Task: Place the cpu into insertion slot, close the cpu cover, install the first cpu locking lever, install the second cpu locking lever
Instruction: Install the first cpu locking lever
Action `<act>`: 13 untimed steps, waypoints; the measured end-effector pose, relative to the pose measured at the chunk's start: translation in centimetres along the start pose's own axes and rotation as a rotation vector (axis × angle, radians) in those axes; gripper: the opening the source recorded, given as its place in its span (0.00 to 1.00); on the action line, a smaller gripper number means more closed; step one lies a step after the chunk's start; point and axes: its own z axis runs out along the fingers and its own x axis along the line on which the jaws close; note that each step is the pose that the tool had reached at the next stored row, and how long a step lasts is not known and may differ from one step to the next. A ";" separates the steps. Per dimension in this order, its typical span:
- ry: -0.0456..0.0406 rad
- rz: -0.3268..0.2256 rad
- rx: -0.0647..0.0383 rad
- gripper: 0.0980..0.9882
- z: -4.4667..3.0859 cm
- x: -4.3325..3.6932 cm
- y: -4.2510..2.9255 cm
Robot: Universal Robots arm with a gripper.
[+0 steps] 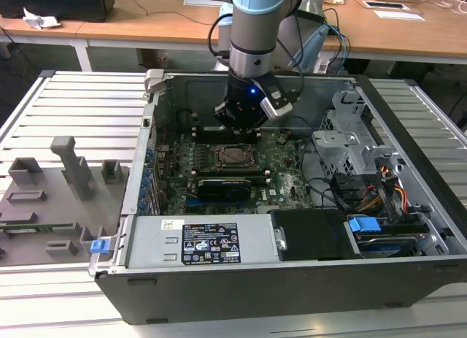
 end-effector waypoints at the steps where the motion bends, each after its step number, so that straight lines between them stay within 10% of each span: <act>1: -0.0001 0.000 0.000 0.01 -0.06 -0.01 0.00; 13: 0.0000 0.000 0.000 0.01 -0.10 0.08 -0.76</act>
